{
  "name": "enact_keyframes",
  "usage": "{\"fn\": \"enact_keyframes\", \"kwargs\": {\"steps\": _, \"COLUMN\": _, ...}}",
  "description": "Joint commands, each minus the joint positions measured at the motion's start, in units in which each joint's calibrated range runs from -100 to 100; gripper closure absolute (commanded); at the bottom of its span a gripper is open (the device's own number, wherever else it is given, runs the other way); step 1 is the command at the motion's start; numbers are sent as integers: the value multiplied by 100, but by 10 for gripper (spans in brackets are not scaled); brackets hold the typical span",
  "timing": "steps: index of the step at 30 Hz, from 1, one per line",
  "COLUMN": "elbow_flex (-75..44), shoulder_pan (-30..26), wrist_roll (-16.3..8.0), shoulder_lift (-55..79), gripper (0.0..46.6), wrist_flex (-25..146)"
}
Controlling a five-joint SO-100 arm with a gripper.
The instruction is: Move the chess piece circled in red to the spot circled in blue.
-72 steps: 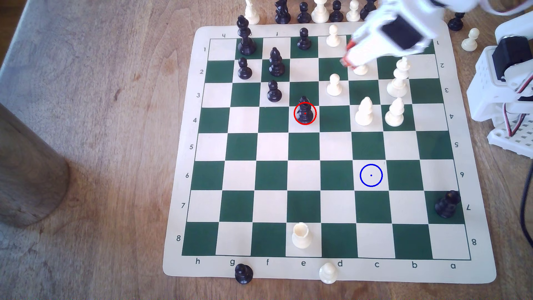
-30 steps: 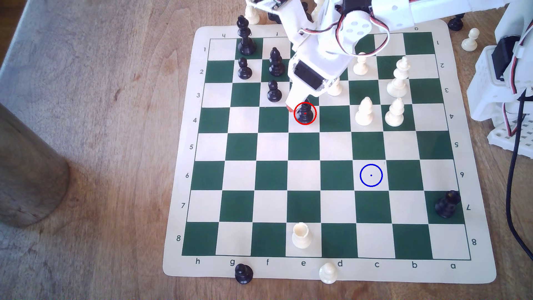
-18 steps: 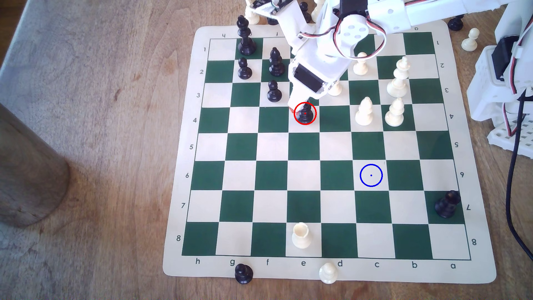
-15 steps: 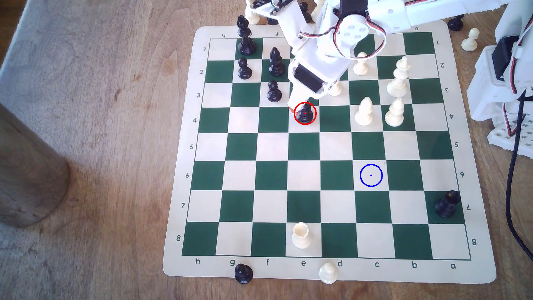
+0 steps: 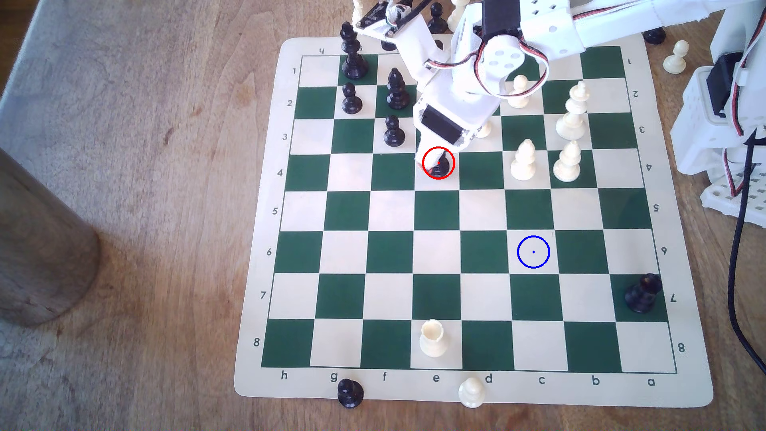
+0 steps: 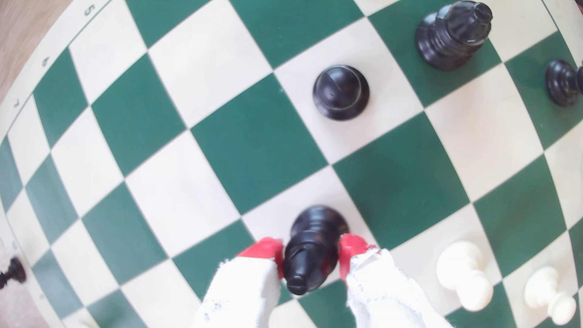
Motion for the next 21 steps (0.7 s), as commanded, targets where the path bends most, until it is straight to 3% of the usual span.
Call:
{"fn": "enact_keyframes", "kwargs": {"steps": 1, "elbow_flex": -259, "shoulder_pan": 34, "wrist_roll": 127, "shoulder_lift": -175, "gripper": 464, "wrist_flex": 93}}
{"fn": "enact_keyframes", "kwargs": {"steps": 12, "elbow_flex": -277, "shoulder_pan": 97, "wrist_roll": 103, "shoulder_lift": -990, "gripper": 464, "wrist_flex": 363}}
{"fn": "enact_keyframes", "kwargs": {"steps": 21, "elbow_flex": -23, "shoulder_pan": -420, "wrist_roll": 39, "shoulder_lift": -2314, "gripper": 464, "wrist_flex": 1199}}
